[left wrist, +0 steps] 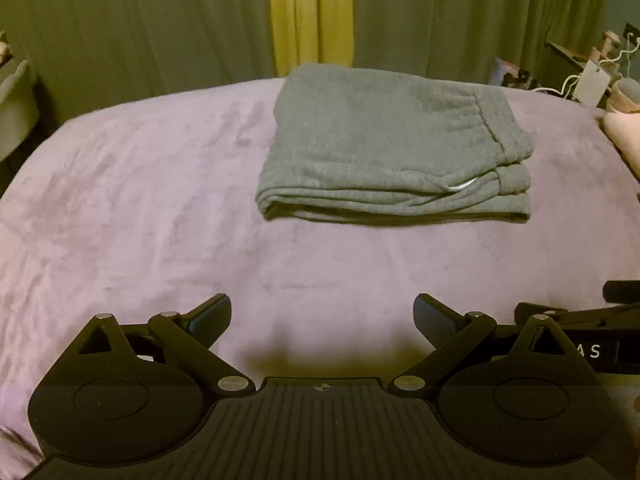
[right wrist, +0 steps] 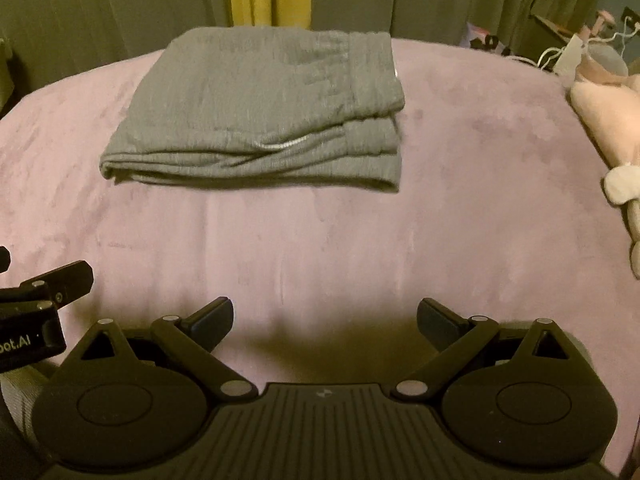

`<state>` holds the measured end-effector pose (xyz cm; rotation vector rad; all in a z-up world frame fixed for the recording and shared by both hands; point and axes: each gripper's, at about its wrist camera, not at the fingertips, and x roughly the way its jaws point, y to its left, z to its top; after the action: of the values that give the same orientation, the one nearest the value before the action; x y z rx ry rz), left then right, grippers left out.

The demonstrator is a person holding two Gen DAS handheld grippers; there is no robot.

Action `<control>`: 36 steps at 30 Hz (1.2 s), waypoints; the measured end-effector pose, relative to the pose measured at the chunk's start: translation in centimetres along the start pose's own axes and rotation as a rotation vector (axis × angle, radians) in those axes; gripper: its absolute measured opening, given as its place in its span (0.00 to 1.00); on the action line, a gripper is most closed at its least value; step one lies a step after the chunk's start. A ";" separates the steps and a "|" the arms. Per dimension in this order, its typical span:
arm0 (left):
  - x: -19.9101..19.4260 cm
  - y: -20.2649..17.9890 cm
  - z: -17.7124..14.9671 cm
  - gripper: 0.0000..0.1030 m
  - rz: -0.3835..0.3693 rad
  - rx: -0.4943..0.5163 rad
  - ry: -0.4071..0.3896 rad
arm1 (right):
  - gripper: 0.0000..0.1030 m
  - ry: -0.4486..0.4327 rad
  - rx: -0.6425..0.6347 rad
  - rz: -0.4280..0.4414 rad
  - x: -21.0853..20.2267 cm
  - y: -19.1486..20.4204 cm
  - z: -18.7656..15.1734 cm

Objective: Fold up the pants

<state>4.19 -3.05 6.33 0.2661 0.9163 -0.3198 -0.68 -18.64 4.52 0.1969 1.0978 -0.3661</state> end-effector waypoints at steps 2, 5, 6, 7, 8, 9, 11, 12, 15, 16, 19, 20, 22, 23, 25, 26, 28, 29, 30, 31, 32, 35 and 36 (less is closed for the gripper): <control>0.1 -0.2 0.1 0.98 0.017 0.009 0.002 | 0.96 -0.007 -0.004 -0.006 -0.1 0.1 0.1; 0.2 -0.3 0.2 0.98 0.016 0.010 0.016 | 0.96 -0.005 0.001 -0.006 -0.1 0.0 0.2; 0.2 -0.3 0.3 0.98 0.012 0.009 0.018 | 0.96 -0.002 0.006 -0.009 0.0 0.0 0.3; 0.1 -0.3 0.3 0.98 0.009 0.009 0.017 | 0.96 -0.001 0.011 -0.011 0.0 0.0 0.3; 0.0 -0.3 0.4 0.98 0.008 0.008 0.015 | 0.96 -0.003 0.014 -0.011 0.0 0.0 0.3; -0.1 -0.3 0.5 0.98 0.010 0.008 0.013 | 0.96 -0.006 0.016 -0.009 0.0 -0.1 0.3; 0.0 -0.4 0.6 0.98 0.012 0.014 0.012 | 0.96 -0.007 0.016 -0.008 -0.1 -0.1 0.3; 0.0 -0.5 0.6 0.98 0.013 0.016 0.014 | 0.96 -0.008 0.015 -0.008 -0.1 -0.1 0.3; 0.2 -0.5 0.6 0.98 0.024 0.017 0.022 | 0.96 -0.007 0.009 -0.005 0.0 0.0 0.3; 0.2 -0.5 0.6 0.98 0.026 0.016 0.024 | 0.96 -0.008 0.007 -0.004 0.0 0.0 0.3; 0.3 -0.4 0.7 0.98 0.020 0.012 0.029 | 0.96 -0.005 0.006 0.004 0.0 0.0 0.3; 0.3 -0.3 0.7 0.98 0.019 0.011 0.028 | 0.96 -0.004 0.006 0.005 0.0 0.0 0.3; 0.3 -0.3 0.7 0.98 0.020 0.013 0.028 | 0.96 -0.002 0.006 0.009 0.0 0.0 0.4; 0.3 -0.4 0.7 0.98 0.021 0.015 0.028 | 0.96 -0.003 0.005 0.010 0.0 0.0 0.4; 0.3 -0.4 0.7 0.98 0.023 0.018 0.027 | 0.96 -0.007 0.007 0.011 0.0 0.0 0.4; 0.4 -0.4 0.7 0.98 0.024 0.018 0.028 | 0.96 -0.008 0.004 0.012 -0.1 0.1 0.4; 0.4 -0.4 0.7 0.98 0.024 0.016 0.031 | 0.96 -0.008 0.002 0.008 0.0 0.2 0.3; 0.5 -0.5 0.7 0.98 0.025 0.013 0.032 | 0.96 -0.008 0.002 0.007 0.0 0.2 0.3; 0.5 -0.4 0.7 0.98 0.025 0.012 0.033 | 0.96 -0.008 0.001 0.009 0.0 0.3 0.3; 0.6 -0.4 0.7 0.98 0.026 0.013 0.035 | 0.96 -0.005 0.000 0.011 0.0 0.2 0.3; 0.6 -0.4 0.6 0.98 0.027 0.013 0.037 | 0.96 -0.003 0.000 0.010 0.1 0.2 0.3; 0.7 -0.4 0.6 0.98 0.028 0.016 0.036 | 0.96 -0.001 -0.001 0.011 0.2 0.2 0.4; 0.8 -0.3 0.6 0.98 0.028 0.017 0.038 | 0.96 -0.001 0.000 0.009 0.2 0.3 0.4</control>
<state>4.95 -3.68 6.04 0.3010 0.9466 -0.2979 -0.17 -18.56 4.54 0.2019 1.0958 -0.3581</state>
